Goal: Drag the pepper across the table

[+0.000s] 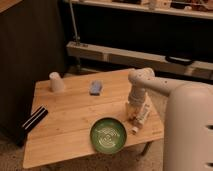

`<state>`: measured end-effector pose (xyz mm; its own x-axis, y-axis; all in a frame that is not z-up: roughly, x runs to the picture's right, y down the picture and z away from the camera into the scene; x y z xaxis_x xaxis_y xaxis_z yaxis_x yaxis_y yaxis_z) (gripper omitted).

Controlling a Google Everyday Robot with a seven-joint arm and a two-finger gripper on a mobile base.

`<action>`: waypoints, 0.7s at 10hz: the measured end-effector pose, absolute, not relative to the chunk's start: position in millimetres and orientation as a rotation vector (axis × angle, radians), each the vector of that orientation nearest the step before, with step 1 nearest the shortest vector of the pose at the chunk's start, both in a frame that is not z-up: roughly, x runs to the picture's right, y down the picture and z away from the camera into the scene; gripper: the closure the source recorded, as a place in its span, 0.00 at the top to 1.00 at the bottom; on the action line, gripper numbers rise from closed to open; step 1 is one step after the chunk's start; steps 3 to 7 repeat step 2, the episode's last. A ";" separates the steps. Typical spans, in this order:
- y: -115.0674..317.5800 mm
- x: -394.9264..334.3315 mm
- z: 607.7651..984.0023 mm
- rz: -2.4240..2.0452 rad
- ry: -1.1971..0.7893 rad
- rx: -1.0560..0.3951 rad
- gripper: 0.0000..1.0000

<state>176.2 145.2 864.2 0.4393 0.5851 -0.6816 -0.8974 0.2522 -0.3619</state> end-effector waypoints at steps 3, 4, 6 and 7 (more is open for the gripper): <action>153.0 180.3 864.5 1.050 0.470 -0.819 0.00; 153.0 180.3 864.5 1.050 0.470 -0.819 0.00; 153.0 180.3 864.5 1.050 0.470 -0.819 0.00; 153.0 180.3 864.5 1.050 0.470 -0.819 0.00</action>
